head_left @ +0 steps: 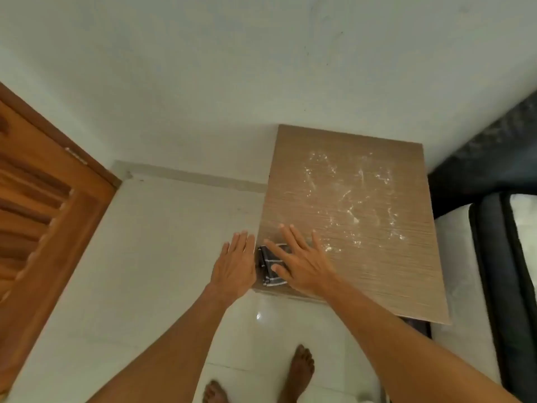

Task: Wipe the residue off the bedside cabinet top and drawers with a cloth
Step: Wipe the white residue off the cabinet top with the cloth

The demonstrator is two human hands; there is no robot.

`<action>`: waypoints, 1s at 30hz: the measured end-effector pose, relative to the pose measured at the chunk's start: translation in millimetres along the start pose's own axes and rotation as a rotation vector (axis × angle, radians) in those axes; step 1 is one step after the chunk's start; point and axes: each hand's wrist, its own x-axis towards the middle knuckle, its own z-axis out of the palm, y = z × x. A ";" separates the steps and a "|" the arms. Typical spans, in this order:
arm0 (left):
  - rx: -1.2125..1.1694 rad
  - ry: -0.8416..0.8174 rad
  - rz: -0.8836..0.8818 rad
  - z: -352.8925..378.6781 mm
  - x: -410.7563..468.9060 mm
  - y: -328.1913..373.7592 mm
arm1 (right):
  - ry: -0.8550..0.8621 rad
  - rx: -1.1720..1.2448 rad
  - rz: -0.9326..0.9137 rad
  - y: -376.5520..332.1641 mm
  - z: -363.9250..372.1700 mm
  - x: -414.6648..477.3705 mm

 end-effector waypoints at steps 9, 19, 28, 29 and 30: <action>0.005 0.020 0.054 30.9 17.3 -18.8 | 0.048 -0.055 -0.103 15.2 37.7 15.9; -0.040 0.028 0.085 32.0 33.5 -4.8 | 0.188 -0.155 -0.243 32.3 53.8 11.6; -0.102 0.131 0.059 21.7 53.9 4.5 | 0.328 -0.082 -0.255 31.6 64.8 17.9; -0.110 0.143 0.058 17.9 59.0 6.3 | 0.343 -0.063 -0.255 36.4 61.6 23.5; -0.123 0.154 0.057 13.5 65.0 8.1 | 0.366 -0.044 -0.247 43.2 56.7 30.3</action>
